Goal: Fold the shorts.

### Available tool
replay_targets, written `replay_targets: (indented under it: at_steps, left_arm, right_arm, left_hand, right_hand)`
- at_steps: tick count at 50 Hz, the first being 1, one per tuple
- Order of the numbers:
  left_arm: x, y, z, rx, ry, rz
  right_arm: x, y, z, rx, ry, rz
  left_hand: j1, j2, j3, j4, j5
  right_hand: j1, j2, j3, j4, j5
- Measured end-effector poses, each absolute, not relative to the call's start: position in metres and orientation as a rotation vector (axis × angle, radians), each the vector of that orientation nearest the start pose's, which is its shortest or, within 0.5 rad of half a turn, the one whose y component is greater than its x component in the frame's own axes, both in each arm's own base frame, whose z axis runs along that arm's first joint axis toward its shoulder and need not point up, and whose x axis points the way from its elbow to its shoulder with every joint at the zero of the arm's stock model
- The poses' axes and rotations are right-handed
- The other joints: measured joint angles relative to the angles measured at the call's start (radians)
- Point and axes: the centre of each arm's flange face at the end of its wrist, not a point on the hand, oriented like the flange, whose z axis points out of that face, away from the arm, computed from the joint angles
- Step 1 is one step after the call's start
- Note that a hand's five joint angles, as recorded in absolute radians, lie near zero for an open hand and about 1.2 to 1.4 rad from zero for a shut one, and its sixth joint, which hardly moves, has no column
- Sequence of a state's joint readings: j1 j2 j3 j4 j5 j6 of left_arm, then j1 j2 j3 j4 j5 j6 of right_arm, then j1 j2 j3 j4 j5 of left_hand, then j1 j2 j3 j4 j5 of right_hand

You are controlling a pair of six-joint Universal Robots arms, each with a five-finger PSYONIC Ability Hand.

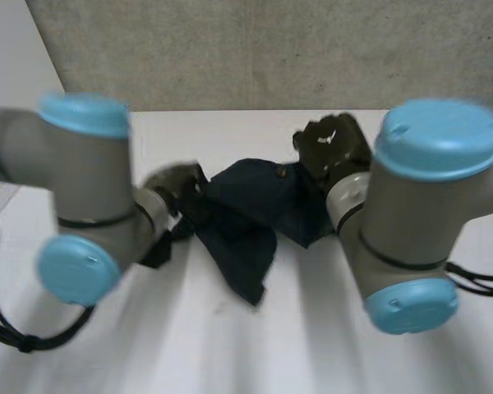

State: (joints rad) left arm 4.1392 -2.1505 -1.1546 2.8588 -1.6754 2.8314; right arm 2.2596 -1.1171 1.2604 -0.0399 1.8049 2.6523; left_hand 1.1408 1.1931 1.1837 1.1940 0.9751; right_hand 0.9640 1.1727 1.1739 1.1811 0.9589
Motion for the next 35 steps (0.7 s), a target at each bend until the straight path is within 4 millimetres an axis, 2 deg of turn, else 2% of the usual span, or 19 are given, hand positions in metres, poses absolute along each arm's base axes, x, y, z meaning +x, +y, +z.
replay_targets:
  at_steps: [1,3,7,9,10,17,18,19,21,22,27,31,35]
  left_arm:
    - [-0.306,-0.259,0.228,0.326,2.957,-1.864]
    - [-0.292,-0.251,0.276,0.413,2.804,-2.021]
    - [-0.274,-0.229,0.336,0.561,2.529,-2.22]
    - [-0.267,-0.218,0.355,0.614,2.418,-2.28]
    - [-0.261,-0.207,0.374,0.662,2.304,-2.334]
    - [-0.234,-0.157,0.439,0.72,1.916,-2.524]
    - [-0.234,-0.157,0.439,0.72,1.916,-2.524]
    - [-0.228,-0.147,0.451,0.705,1.852,-2.567]
    - [-0.225,-0.143,0.456,0.697,1.829,-2.583]
    - [-0.22,-0.134,0.466,0.677,1.778,-2.622]
    - [-0.216,-0.129,0.474,0.655,1.739,-2.657]
    - [-0.222,-0.138,0.468,0.668,1.771,-2.631]
    - [-0.236,-0.166,0.449,0.7,1.847,-2.558]
  right_arm:
    - [0.336,-0.237,0.251,-1.096,2.081,-2.137]
    - [0.327,-0.232,0.284,-1.088,2.011,-2.155]
    - [0.317,-0.221,0.321,-1.067,1.919,-2.183]
    - [0.313,-0.215,0.336,-1.051,1.881,-2.199]
    - [0.308,-0.208,0.353,-1.024,1.837,-2.222]
    - [0.286,-0.175,0.415,-0.891,1.656,-2.312]
    - [0.286,-0.175,0.415,-0.891,1.656,-2.312]
    - [0.282,-0.168,0.425,-0.869,1.623,-2.32]
    - [0.28,-0.165,0.429,-0.861,1.611,-2.321]
    - [0.276,-0.159,0.435,-0.843,1.597,-2.313]
    - [0.272,-0.158,0.433,-0.806,1.628,-2.261]
    - [0.272,-0.172,0.418,-0.765,1.708,-2.177]
    - [0.276,-0.197,0.393,-0.714,1.818,-2.051]
  left_hand:
    - [0.0,0.0,0.0,0.008,0.0]
    - [0.0,0.0,0.0,0.009,0.0]
    - [0.0,0.002,0.002,0.011,0.0]
    - [0.0,0.003,0.002,0.011,0.0]
    - [0.0,0.003,0.003,0.011,0.0]
    - [0.0,0.004,0.003,0.012,0.0]
    - [0.0,0.004,0.003,0.012,0.0]
    - [0.0,0.004,0.003,0.011,0.0]
    - [0.0,0.004,0.005,0.012,0.0]
    - [0.0,0.004,0.007,0.012,0.0]
    - [0.0,0.004,0.007,0.012,0.0]
    - [0.0,0.005,0.007,0.012,0.0]
    - [0.0,0.006,0.007,0.012,0.0]
  right_hand:
    - [0.0,0.0,0.0,0.0,0.0]
    - [0.0,0.0,0.0,0.0,0.0]
    - [0.0,0.0,0.0,0.0,0.0]
    - [0.0,0.0,0.0,0.0,0.0]
    - [0.0,0.0,0.0,0.001,0.0]
    - [0.0,0.006,0.008,0.011,0.0]
    - [0.0,0.006,0.008,0.011,0.0]
    - [0.0,0.006,0.008,0.011,0.0]
    - [0.0,0.006,0.008,0.011,0.0]
    - [0.0,0.006,0.008,0.011,0.0]
    - [0.0,0.006,0.008,0.011,0.0]
    - [0.012,0.006,0.008,0.011,0.0]
    - [0.012,0.006,0.008,0.011,0.0]
